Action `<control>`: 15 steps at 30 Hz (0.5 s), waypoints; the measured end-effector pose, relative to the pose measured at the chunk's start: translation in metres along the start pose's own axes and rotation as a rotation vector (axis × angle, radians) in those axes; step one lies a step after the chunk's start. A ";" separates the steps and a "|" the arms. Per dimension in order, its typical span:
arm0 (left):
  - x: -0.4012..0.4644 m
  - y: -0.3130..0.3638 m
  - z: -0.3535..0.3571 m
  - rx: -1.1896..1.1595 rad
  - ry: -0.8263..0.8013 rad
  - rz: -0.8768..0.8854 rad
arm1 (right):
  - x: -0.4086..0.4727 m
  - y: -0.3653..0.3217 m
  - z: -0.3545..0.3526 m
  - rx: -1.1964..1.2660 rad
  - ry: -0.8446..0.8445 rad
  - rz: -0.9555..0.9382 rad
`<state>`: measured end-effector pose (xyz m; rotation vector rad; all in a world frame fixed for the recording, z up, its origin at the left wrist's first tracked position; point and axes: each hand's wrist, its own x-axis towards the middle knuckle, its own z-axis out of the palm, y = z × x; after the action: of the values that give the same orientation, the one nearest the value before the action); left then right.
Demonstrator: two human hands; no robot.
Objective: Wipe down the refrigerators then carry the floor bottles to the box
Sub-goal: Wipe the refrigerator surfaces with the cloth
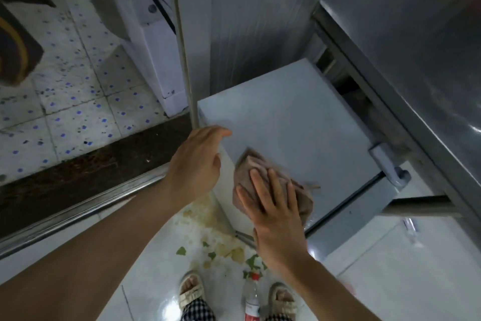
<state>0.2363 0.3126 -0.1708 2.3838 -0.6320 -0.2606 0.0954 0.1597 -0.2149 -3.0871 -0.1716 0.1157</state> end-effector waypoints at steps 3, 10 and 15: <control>-0.001 0.015 0.015 0.017 -0.015 0.058 | -0.018 0.018 0.000 0.075 -0.028 -0.043; 0.015 0.049 0.053 0.027 -0.045 0.071 | 0.030 0.118 -0.008 0.079 0.004 0.212; 0.020 0.074 0.079 0.144 -0.038 0.055 | 0.054 0.188 -0.016 -0.009 -0.065 0.370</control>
<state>0.1991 0.2103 -0.1851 2.4997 -0.7561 -0.2448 0.1705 -0.0218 -0.2126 -3.0869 0.3997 0.2279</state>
